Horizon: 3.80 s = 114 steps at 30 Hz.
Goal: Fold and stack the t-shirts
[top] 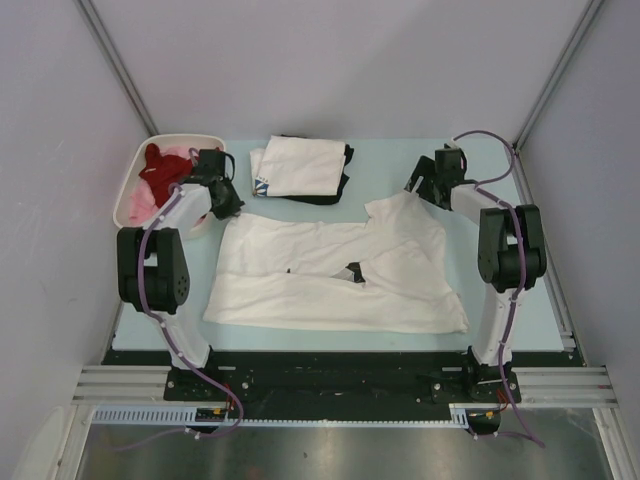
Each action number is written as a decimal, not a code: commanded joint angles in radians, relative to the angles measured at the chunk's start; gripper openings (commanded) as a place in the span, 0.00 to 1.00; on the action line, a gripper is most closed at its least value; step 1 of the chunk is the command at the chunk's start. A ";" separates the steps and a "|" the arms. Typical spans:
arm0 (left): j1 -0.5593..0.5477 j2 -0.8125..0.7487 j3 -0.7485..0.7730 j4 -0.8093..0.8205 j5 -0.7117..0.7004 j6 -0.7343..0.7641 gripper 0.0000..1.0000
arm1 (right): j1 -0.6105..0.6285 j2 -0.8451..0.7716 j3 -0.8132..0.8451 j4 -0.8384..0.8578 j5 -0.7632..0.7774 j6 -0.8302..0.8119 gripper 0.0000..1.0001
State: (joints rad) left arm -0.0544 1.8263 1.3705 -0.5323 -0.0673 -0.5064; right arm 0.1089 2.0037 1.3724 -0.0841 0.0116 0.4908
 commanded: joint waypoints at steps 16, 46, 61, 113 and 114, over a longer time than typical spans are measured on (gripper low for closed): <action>0.021 -0.048 -0.008 0.017 0.026 -0.009 0.00 | 0.003 0.211 0.243 -0.045 0.001 -0.044 0.51; 0.082 -0.350 -0.185 0.023 0.053 -0.011 0.00 | 0.011 -0.589 -0.143 -0.112 0.129 -0.077 0.00; 0.084 -0.614 -0.384 -0.023 -0.032 0.068 0.00 | 0.034 -1.074 -0.473 -0.330 0.205 -0.054 0.00; 0.084 -0.513 -0.565 0.028 0.224 -0.127 0.82 | 0.445 -0.645 -0.576 -0.192 0.111 -0.004 0.73; 0.084 -0.516 -0.573 0.031 0.224 -0.126 0.83 | 0.448 -0.640 -0.575 -0.192 0.105 -0.004 0.69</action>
State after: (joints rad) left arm 0.0246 1.3094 0.8131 -0.5343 0.1364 -0.6468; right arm 0.5510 1.3445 0.7712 -0.3412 0.1532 0.5232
